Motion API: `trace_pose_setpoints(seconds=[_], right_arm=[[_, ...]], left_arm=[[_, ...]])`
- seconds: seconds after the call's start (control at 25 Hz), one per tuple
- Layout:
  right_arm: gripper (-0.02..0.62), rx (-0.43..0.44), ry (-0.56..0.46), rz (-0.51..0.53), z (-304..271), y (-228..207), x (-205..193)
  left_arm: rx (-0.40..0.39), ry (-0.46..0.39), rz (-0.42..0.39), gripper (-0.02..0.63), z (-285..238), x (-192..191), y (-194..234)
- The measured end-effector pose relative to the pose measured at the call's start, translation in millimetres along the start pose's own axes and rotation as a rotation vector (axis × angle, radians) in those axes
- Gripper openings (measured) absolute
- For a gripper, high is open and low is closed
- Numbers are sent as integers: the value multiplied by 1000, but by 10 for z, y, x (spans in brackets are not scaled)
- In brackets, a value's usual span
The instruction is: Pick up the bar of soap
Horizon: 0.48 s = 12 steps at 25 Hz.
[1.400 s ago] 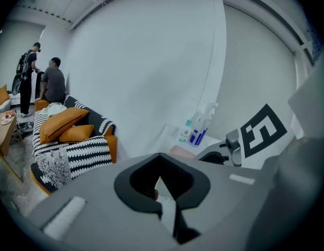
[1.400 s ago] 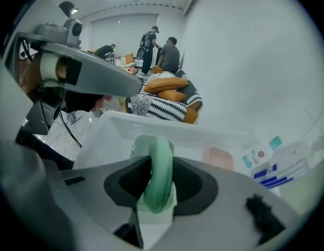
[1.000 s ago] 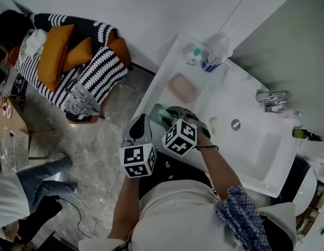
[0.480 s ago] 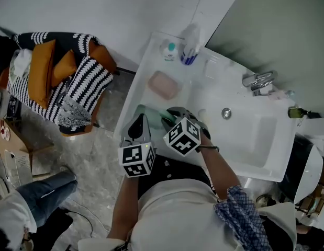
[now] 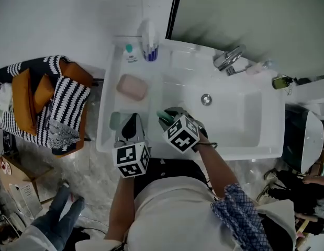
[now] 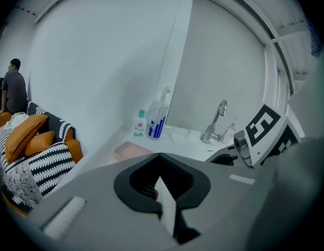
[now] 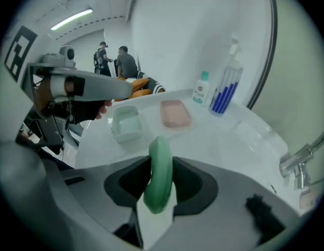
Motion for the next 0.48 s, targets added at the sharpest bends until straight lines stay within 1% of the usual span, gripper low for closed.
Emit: trace_pose_setpoints(seconds=[0.12, 0.2, 0.24, 0.4, 0.48], right_arm=[[130, 13, 7, -59, 32, -103, -149], [130, 33, 7, -116, 28, -160, -257], [130, 49, 2, -162, 23, -194, -314], [130, 128, -29, -405, -29, -375, -592], [130, 155, -17, -472, -98, -430, -727]], left_arm=[[-18, 4, -17, 6, -42, 27, -95], [-27, 11, -30, 6, -55, 39, -138], [-30, 14, -35, 6, -61, 43, -157], [-31, 27, -45, 6, -74, 45, -213], [-25, 32, -51, 6, -59, 40, -216]])
Point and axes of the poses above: the fingertips, and each gripper's own axes: z backward along the fingers, y to its left, x out of its top, the point moved 9 cm from there along z, backward along the fingers, and after that the axes turned 5 degrees about -z, right-handed, at the moved point
